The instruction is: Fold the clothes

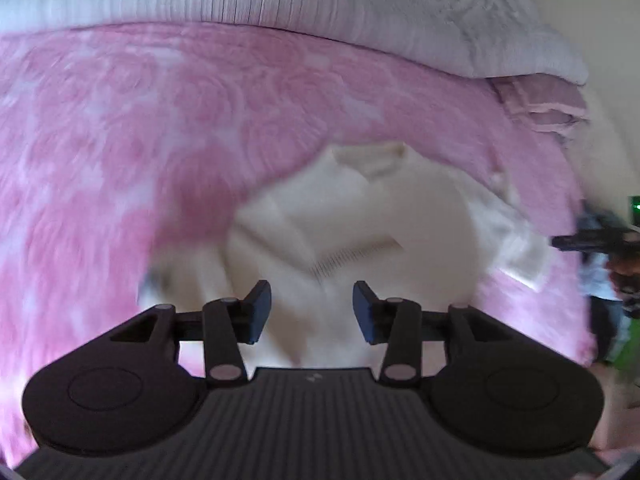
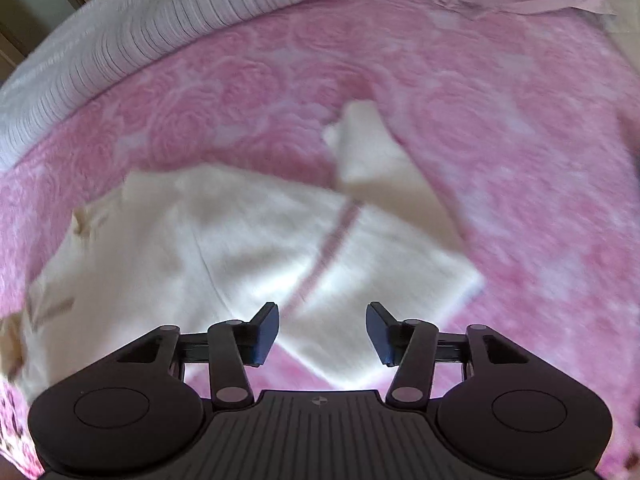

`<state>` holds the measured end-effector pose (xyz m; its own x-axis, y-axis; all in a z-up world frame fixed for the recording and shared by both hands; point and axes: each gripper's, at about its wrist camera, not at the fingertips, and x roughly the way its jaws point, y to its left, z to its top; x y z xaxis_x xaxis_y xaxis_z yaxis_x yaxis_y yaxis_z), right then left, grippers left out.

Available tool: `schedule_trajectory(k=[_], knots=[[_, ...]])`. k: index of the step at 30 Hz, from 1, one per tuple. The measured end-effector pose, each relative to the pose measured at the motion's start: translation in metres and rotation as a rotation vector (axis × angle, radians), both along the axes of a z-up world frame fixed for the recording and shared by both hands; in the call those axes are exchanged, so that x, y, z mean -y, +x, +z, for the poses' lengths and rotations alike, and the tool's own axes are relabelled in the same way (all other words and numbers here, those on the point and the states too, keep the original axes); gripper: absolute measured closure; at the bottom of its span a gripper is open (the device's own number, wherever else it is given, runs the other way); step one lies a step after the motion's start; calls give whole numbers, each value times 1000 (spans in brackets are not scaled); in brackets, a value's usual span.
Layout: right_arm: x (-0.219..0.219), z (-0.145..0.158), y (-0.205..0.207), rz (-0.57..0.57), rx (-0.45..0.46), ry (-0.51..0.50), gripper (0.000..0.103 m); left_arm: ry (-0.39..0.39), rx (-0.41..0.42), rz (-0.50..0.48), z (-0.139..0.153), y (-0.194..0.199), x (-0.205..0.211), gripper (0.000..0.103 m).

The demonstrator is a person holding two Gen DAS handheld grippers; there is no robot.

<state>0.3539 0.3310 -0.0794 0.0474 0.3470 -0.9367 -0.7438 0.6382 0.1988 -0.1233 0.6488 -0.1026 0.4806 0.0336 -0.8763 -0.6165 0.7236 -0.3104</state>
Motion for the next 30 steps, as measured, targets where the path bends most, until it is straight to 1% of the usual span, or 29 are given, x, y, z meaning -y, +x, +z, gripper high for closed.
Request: schedule_trajectory(k=[2,4,7,9,10,11,12,13,15,16,17,18,21,23,25,27,28,29,30], knots=[[-19,-12,3,14,11,28,47,-9,-38,-9,-37,20,-21,64],[-39,-23,8,49,38,41,41,6,-89,-6,-66,33,-37,64],[-65,-39,17,104,80,55,38,5,-117,20,-97,42,-54,64],[-79,-49,22,145,96,79,37,-16,-128,29,-118,47,-63,66],[-86,-54,23,167,101,88,35,-25,-128,28,-125,48,-63,71],[-92,-61,24,191,102,92,35,-28,-120,20,-129,47,-60,85],[-99,-67,25,214,103,92,34,-26,-111,13,-130,46,-57,90],[-104,-75,24,234,103,74,34,-16,-102,10,-129,44,-52,92],[-115,-92,24,275,97,36,33,15,-86,17,-123,41,-46,95],[-117,-100,22,301,69,14,39,35,-78,24,-116,38,-43,95],[-117,-103,20,322,62,16,54,54,-71,32,-109,36,-42,96],[-116,-103,18,340,61,21,103,73,-60,43,-100,34,-43,96],[-122,-67,9,375,142,85,103,140,-9,63,-58,32,-54,95],[-127,-43,5,393,200,131,103,221,31,48,-26,41,-70,95],[-144,-2,15,333,305,227,103,328,75,27,7,60,-90,95],[-164,36,30,246,385,344,103,412,103,21,29,85,-112,94],[-174,53,37,205,399,413,103,455,116,18,40,98,-123,93],[-182,62,42,179,375,447,103,487,117,17,47,110,-133,90],[-190,69,48,155,344,474,99,505,98,20,47,119,-141,88]])
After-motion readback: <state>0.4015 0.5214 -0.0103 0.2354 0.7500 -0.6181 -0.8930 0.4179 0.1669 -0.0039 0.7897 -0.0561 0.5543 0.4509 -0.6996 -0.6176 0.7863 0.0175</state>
